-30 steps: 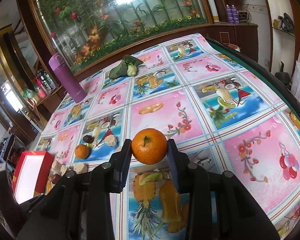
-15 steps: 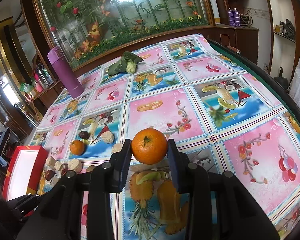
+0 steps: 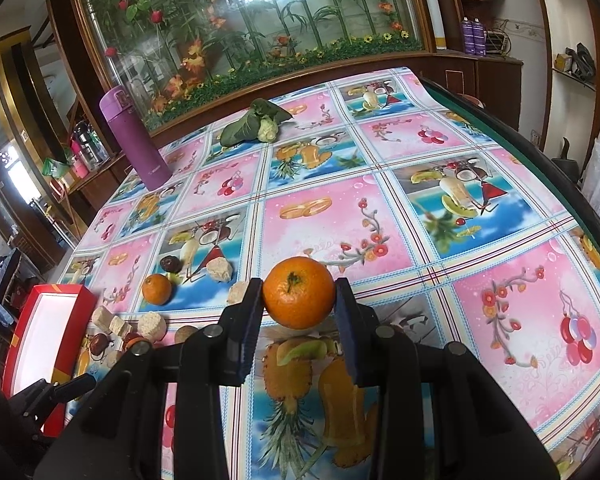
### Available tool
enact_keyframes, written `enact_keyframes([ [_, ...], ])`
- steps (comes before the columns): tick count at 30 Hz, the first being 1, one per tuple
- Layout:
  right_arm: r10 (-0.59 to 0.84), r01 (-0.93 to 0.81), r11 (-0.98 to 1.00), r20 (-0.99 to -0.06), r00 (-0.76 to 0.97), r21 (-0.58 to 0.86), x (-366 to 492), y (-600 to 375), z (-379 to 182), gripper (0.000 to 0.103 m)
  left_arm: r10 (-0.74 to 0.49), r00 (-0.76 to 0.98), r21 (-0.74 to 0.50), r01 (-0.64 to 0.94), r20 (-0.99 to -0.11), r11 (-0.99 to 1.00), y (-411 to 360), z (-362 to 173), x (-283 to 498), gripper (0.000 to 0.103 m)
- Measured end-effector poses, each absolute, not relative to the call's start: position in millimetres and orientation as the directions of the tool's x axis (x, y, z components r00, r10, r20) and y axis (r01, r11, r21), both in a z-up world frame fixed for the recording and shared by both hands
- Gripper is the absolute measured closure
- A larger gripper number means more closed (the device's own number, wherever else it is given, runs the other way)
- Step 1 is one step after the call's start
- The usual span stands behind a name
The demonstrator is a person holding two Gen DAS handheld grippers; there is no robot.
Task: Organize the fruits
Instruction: 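Grasp a brown round fruit with the left tool while the right tool holds the orange, then carry both fruits over the red-rimmed tray and open both tools to drop them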
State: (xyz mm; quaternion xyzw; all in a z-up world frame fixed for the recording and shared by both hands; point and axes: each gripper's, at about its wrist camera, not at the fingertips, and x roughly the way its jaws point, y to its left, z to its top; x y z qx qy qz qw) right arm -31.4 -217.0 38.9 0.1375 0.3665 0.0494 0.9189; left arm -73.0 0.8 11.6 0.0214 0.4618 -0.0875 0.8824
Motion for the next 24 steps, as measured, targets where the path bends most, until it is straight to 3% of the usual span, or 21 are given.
enact_keyframes([
  [4,0.196,0.004,0.958,-0.664,0.721,0.287,-31.1,-215.4,37.6,0.066,-0.108,0.579,-0.012,0.167,-0.808,0.986,2.3,12.2,-71.5,0.056],
  [10,0.194,0.004,0.959,-0.667,0.719,0.283,-30.3,-215.5,37.5,0.066,-0.137,0.576,-0.033,0.188,-0.806,0.982,0.2,13.5,-67.5,0.079],
  [24,0.195,-0.057,0.972,-0.648,0.736,0.227,-35.6,-200.1,38.1,0.066,-0.198,0.628,-0.106,0.180,-0.753,0.978,20.0,40.8,-88.5,0.080],
])
